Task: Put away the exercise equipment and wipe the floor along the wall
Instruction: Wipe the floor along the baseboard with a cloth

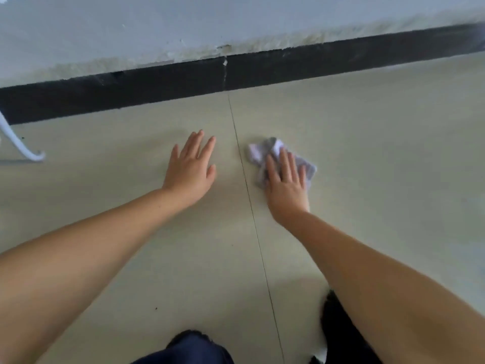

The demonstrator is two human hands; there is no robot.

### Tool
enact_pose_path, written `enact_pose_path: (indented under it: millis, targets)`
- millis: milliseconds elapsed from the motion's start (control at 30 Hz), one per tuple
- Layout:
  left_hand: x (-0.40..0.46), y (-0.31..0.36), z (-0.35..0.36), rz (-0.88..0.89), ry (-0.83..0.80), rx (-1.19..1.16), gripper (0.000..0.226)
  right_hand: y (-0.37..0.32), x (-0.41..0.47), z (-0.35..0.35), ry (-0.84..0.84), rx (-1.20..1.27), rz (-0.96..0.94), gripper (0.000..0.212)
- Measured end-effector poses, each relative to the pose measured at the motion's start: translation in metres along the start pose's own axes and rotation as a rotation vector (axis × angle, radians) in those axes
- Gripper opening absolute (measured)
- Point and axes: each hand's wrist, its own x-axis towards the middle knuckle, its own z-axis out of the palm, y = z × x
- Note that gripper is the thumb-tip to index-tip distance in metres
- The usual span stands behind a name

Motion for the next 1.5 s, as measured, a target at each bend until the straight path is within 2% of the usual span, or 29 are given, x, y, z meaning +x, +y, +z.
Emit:
enact_pose_path:
  millis: [67,133,200,233,300,367,433,467,500,533,567,633,667,700,767,800,833,867,900,1000,1100,1133,1200,1267,1367,1433,1500]
  targets:
    - [0.001,-0.002,0.007,-0.029,-0.038,0.029,0.060,-0.036,-0.067,0.035,-0.041,-0.079,-0.381,0.063]
    - [-0.002,-0.004,0.012,-0.024,-0.040,0.051,0.062,-0.050,-0.120,0.051,-0.178,-0.159,-0.710,0.064]
    - [-0.002,-0.004,0.014,-0.037,-0.048,0.070,0.062,-0.030,-0.128,0.049,-0.253,-0.211,-0.837,0.063]
    - [-0.002,-0.003,0.014,-0.046,-0.055,0.081,0.062,-0.010,-0.117,0.043,-0.214,-0.210,-0.813,0.061]
    - [-0.001,-0.002,0.013,-0.051,-0.086,0.113,0.062,0.042,-0.084,0.028,-0.064,-0.160,-0.558,0.053]
    - [-0.001,0.000,0.009,-0.048,-0.133,0.169,0.064,0.097,-0.041,-0.002,0.054,-0.082,-0.139,0.053]
    - [0.003,0.003,0.003,-0.047,-0.192,0.234,0.069,0.125,-0.008,-0.031,0.043,0.087,0.336,0.055]
    - [0.005,0.005,-0.001,-0.049,-0.226,0.267,0.071,0.120,0.001,-0.036,0.053,0.165,0.494,0.055]
    - [0.007,0.009,-0.006,-0.054,-0.264,0.297,0.074,0.104,0.003,-0.034,0.096,0.207,0.572,0.055]
    - [0.009,0.013,-0.010,-0.065,-0.300,0.320,0.075,0.083,-0.001,-0.024,0.137,0.217,0.569,0.055]
    - [0.011,0.018,-0.014,-0.083,-0.332,0.334,0.076,0.055,-0.013,-0.007,0.162,0.203,0.483,0.053]
    - [0.015,0.028,-0.017,-0.127,-0.375,0.315,0.072,-0.005,-0.060,0.031,0.149,0.136,0.182,0.053]
    - [0.016,0.033,-0.018,-0.149,-0.383,0.287,0.070,-0.032,-0.089,0.047,0.112,0.088,-0.011,0.055]
    - [0.016,0.035,-0.018,-0.166,-0.379,0.264,0.068,-0.053,-0.114,0.053,-0.009,0.028,-0.230,0.058]
    - [0.014,0.035,-0.015,-0.175,-0.349,0.262,0.067,-0.061,-0.143,0.055,-0.315,-0.014,-0.599,0.064]
    - [0.012,0.033,-0.013,-0.168,-0.325,0.279,0.068,-0.051,-0.145,0.053,-0.346,-0.006,-0.695,0.063]
    - [0.009,0.031,-0.010,-0.159,-0.298,0.304,0.069,-0.034,-0.140,0.051,-0.264,-0.028,-0.743,0.062]
    - [0.007,0.030,-0.007,-0.158,-0.273,0.327,0.070,-0.012,-0.133,0.049,-0.170,-0.045,-0.709,0.062]
    - [0.007,0.030,-0.005,-0.164,-0.258,0.336,0.073,0.015,-0.124,0.045,-0.097,-0.044,-0.576,0.062]
    - [0.012,0.043,-0.006,-0.210,-0.260,0.311,0.081,0.118,-0.088,0.008,0.099,0.030,0.038,0.058]
    - [0.016,0.054,-0.007,-0.252,-0.294,0.302,0.091,0.184,-0.064,-0.035,0.095,0.207,0.637,0.054]
    - [0.017,0.056,-0.006,-0.263,-0.301,0.300,0.094,0.184,-0.063,-0.039,0.084,0.254,0.768,0.055]
    - [0.018,0.057,-0.004,-0.289,-0.302,0.282,0.097,0.153,-0.072,-0.028,0.102,0.286,0.825,0.058]
    - [0.018,0.057,-0.002,-0.303,-0.292,0.256,0.098,0.091,-0.098,0.008,0.096,0.269,0.660,0.065]
    - [0.017,0.054,0.000,-0.290,-0.268,0.238,0.099,-0.018,-0.154,0.060,0.104,0.170,0.140,0.071]
    - [0.016,0.053,-0.001,-0.282,-0.274,0.236,0.097,-0.058,-0.168,0.065,-0.085,0.086,-0.274,0.067]
    - [0.016,0.050,-0.002,-0.269,-0.275,0.234,0.091,-0.053,-0.145,0.058,-0.240,0.042,-0.592,0.066]
